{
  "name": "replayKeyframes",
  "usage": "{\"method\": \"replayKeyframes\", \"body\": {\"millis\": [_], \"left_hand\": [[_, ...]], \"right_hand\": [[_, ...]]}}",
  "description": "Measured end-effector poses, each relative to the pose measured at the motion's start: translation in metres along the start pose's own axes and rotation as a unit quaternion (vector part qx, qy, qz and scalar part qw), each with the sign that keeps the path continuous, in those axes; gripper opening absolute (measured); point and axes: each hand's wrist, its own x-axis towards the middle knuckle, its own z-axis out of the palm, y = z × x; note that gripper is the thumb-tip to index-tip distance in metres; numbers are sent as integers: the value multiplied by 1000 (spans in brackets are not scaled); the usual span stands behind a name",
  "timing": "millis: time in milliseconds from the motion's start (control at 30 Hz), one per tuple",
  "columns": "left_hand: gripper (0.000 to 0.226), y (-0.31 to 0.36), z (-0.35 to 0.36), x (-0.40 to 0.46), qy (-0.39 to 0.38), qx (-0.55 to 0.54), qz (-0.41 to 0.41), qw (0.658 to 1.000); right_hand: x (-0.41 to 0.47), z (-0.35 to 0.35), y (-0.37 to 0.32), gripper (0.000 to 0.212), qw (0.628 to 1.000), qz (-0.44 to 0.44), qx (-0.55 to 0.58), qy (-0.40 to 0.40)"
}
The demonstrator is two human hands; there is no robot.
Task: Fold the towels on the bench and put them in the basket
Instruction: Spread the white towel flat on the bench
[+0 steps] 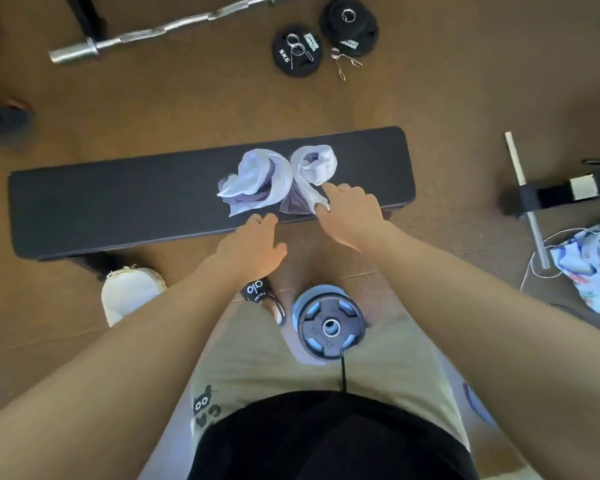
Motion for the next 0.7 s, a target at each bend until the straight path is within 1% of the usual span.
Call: {"method": "replayKeyframes", "body": {"millis": [100, 200, 267, 367, 433, 500, 600, 700], "left_hand": [[52, -17, -7, 21, -8, -18, -21, 1000], [55, -26, -2, 40, 3, -49, -41, 998], [55, -28, 4, 56, 17, -62, -63, 996], [49, -31, 22, 81, 57, -101, -102, 988], [47, -33, 38, 95, 79, -124, -125, 981], [48, -34, 50, 100, 89, -118, -147, 978], [52, -41, 61, 99, 97, -113, -172, 974], [52, -61, 68, 108, 103, -165, -168, 966]], "right_hand": [[31, -2, -11, 46, 1000, -12, -3, 4], [63, 4, -16, 41, 999, -46, -15, 11], [87, 14, -17, 39, 996, -76, -31, 21], [125, 35, -20, 41, 989, -132, -53, 36], [145, 50, -21, 43, 984, -163, -57, 31], [156, 62, -21, 43, 979, -192, -62, 21], [165, 68, -23, 44, 976, -209, -66, 9], [177, 75, -34, 43, 974, -205, -94, 29]]}}
